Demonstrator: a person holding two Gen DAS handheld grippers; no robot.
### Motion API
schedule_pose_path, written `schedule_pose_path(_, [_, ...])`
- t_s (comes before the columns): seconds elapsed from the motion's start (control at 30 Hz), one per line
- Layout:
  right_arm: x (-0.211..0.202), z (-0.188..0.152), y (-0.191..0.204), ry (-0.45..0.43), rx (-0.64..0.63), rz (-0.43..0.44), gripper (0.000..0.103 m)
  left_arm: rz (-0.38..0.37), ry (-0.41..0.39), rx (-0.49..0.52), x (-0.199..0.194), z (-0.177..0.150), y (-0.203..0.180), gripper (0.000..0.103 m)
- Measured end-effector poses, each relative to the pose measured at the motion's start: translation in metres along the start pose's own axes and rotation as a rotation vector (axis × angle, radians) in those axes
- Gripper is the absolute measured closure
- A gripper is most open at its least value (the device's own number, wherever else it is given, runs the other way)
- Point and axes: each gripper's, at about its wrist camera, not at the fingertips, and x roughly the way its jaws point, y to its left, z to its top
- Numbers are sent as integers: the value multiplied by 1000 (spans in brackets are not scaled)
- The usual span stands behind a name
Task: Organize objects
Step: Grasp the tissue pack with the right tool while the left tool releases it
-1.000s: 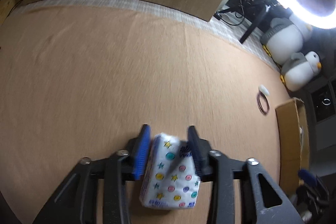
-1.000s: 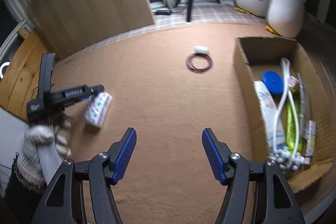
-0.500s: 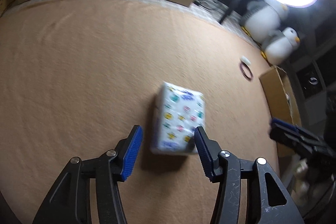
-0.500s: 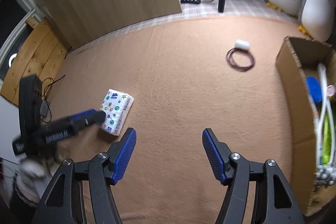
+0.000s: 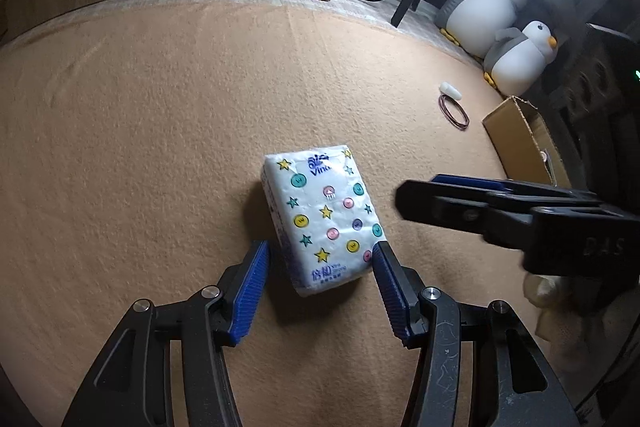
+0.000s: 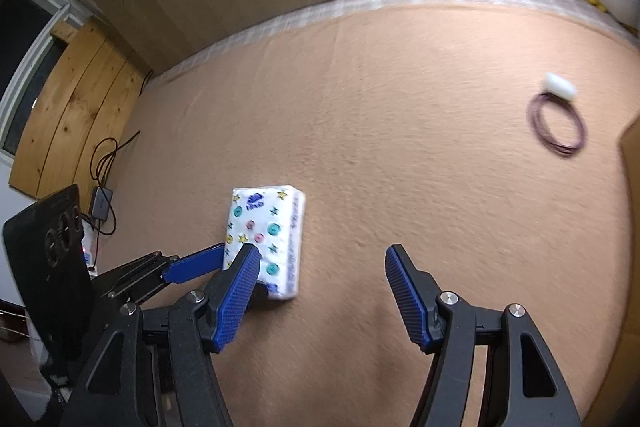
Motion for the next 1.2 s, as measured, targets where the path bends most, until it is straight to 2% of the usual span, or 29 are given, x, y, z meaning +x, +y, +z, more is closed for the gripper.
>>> schedule_pose_path(0.13, [15,5,7,36,-15,22,42,-12,5,9,3,4,0,47])
schedule_pose_path(0.23, [23,6,9,62,-18,49,50,-36,11,-3,4,5,2,51])
schedule_pose_path(0.4, [30,7,9,84,-7,70,58,-45,14,-14,6,6,3,52])
schedule_pose_path(0.6, [31,7,13,95,-13,106,74,-56,13,-26,7,7,3,55])
schedule_pose_path(0.9, [7,-3,6,48,-1,107,75,-53,-8,-10,-3,3,-21,57])
schedule_pose_path(1.07, [-26,-12,-4,-6,8,83,75,-68,-17,41,-10,4,-55,57])
schedule_pose_path(1.2, [-59,-20,-25,-62,43,80,75,-111,-27,86,-17,9,-90,57])
